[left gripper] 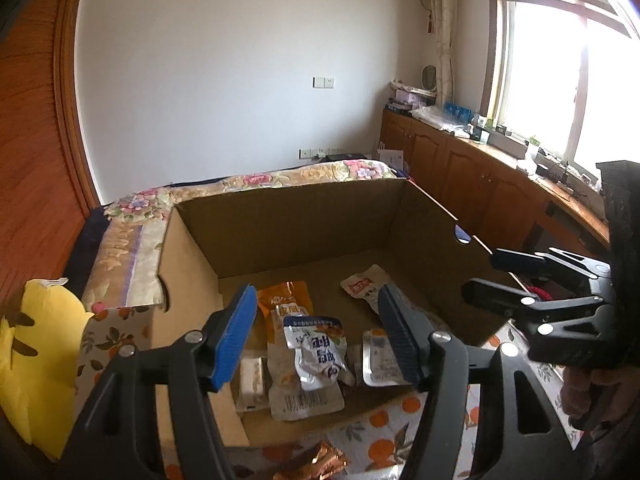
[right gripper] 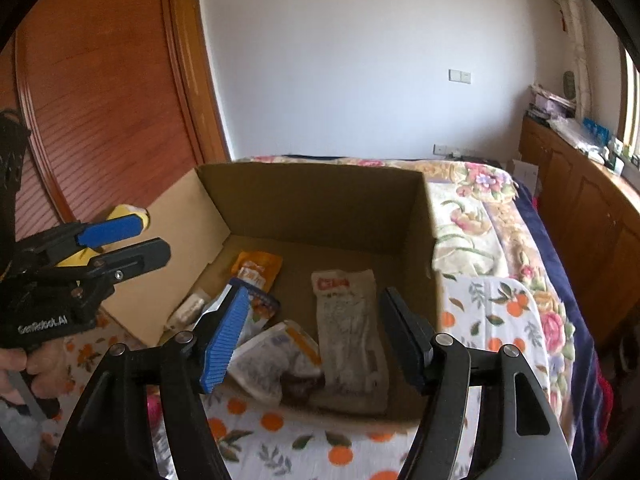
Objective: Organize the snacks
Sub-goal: 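Lower both held packets into the box and open both grippers, then move both open grippers back to the pink bread bag and foil pouch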
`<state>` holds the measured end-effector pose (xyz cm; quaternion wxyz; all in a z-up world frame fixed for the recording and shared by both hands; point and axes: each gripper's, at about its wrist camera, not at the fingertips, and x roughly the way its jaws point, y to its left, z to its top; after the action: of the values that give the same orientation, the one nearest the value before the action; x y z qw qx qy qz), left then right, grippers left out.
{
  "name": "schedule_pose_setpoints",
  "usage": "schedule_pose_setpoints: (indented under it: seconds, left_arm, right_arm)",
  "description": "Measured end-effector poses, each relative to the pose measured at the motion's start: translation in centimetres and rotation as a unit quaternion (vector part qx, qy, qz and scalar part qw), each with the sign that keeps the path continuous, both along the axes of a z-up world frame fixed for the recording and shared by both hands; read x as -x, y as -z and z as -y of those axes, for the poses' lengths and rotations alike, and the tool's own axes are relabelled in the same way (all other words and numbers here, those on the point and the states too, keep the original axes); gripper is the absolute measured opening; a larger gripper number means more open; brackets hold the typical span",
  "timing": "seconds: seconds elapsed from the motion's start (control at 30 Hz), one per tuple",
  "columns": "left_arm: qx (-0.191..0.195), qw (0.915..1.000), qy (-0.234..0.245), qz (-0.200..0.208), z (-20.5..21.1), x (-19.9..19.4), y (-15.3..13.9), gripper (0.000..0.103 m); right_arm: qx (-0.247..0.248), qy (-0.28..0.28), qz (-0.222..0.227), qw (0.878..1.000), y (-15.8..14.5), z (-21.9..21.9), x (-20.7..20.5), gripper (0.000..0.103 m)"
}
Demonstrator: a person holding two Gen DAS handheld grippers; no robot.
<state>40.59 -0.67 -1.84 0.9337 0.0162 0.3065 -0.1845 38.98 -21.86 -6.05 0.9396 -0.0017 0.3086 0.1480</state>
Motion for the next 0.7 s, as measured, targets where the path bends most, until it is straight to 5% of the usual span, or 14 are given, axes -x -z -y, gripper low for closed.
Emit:
schedule_pose_setpoints:
  seconds: [0.3,0.7]
  left_arm:
    - [-0.008,0.9997,-0.013,0.022,-2.0,5.2,-0.2,0.064]
    - [-0.011,0.9995,-0.027,-0.008,-5.8,10.4,2.7,0.064]
  right_arm:
    - [-0.028,0.023,0.002,0.999,-0.5,2.3,6.3,0.070]
    - [-0.034,0.003,-0.034,0.999,2.5,-0.1,10.5,0.069]
